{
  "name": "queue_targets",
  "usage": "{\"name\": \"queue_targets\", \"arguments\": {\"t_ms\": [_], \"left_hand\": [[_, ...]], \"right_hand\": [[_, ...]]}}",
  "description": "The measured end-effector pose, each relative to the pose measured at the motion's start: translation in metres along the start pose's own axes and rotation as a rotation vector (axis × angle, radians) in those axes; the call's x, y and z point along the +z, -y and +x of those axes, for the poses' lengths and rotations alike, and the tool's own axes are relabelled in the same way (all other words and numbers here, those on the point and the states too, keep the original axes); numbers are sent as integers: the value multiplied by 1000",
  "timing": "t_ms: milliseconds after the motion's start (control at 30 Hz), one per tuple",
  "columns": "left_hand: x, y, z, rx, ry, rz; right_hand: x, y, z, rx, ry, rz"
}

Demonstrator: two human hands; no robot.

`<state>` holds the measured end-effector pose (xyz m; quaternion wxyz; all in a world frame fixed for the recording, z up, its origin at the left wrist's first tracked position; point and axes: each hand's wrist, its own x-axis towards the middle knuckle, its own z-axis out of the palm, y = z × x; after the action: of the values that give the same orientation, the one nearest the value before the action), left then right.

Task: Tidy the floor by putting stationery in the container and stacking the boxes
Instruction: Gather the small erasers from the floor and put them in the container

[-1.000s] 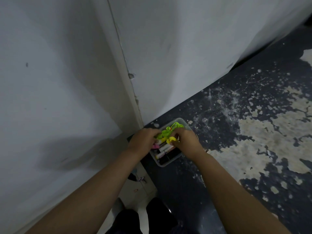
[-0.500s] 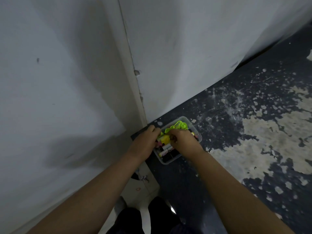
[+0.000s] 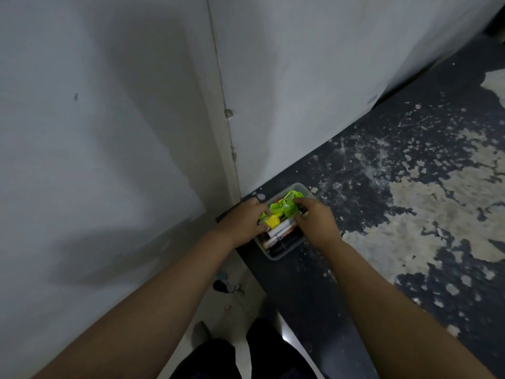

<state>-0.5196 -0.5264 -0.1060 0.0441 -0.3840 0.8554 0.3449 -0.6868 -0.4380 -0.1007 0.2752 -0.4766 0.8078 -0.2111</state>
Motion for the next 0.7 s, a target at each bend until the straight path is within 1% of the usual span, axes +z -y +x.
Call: {"name": "queue_targets", "arguments": {"t_ms": [100, 300, 433, 500, 600, 700], "left_hand": [[-8, -1, -3, 15, 49, -9], [-28, 4, -26, 48, 61, -13], [-40, 20, -58, 102, 204, 71], [-46, 29, -72, 113, 231, 93], [-54, 40, -93, 124, 229, 89], [-56, 54, -117, 131, 245, 77]], "right_hand": [[-2, 5, -11, 33, -60, 42], [8, 24, -38, 173, -156, 94], [28, 50, -66, 271, -269, 165], [40, 63, -80, 281, -307, 196], [60, 84, -103, 280, -345, 241], [84, 101, -132, 278, -357, 255]]}}
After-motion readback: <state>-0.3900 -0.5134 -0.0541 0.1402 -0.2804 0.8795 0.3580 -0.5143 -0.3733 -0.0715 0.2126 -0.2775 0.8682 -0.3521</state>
